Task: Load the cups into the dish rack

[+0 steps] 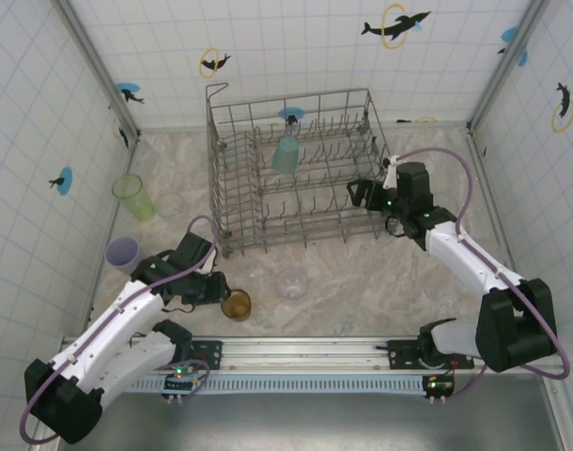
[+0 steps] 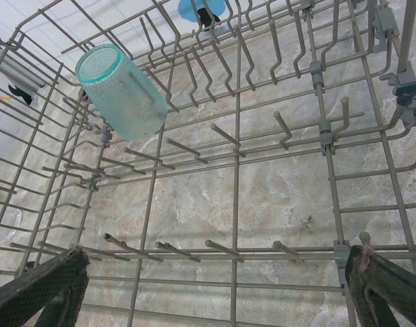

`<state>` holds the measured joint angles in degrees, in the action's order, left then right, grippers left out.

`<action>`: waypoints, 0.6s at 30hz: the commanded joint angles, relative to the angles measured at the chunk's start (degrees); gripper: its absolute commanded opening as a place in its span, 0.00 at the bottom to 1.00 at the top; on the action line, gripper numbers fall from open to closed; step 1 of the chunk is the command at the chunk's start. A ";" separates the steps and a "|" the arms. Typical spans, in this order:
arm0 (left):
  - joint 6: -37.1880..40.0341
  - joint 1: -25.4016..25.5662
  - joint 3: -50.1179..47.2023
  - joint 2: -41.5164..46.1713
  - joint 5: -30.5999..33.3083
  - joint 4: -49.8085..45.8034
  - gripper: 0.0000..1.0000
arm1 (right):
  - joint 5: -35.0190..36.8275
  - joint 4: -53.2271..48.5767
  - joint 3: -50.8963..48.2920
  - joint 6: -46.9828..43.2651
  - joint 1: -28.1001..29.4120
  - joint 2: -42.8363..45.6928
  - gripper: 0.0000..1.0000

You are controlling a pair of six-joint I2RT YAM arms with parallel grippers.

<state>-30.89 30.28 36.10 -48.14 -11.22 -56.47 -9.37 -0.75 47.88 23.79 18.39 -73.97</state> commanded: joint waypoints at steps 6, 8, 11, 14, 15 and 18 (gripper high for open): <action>1.55 0.82 -1.75 -2.67 2.46 -0.38 0.39 | -0.70 0.92 -0.77 -0.04 -0.44 0.23 1.00; 0.94 1.00 -1.73 -3.61 3.40 1.25 0.31 | -0.87 1.01 -0.90 -0.05 -0.46 0.37 1.00; -0.18 1.59 -1.60 -5.37 4.57 4.10 0.21 | -0.75 0.93 -1.20 -0.14 -0.54 0.65 1.00; -0.79 2.11 -1.26 -7.54 5.66 5.81 0.11 | -0.87 1.00 -1.63 -0.23 -0.94 1.01 1.00; -0.88 2.27 -1.02 -8.20 6.10 5.84 0.07 | -0.99 1.04 -1.77 -0.23 -1.11 1.11 1.00; -1.05 3.20 0.08 -9.90 7.42 5.37 0.00 | -1.27 1.09 -2.26 -0.28 -1.58 1.46 1.00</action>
<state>-31.68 32.64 35.07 -56.75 -6.44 -51.27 -10.17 -0.51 46.94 23.73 17.37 -73.95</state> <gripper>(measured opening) 0.062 0.999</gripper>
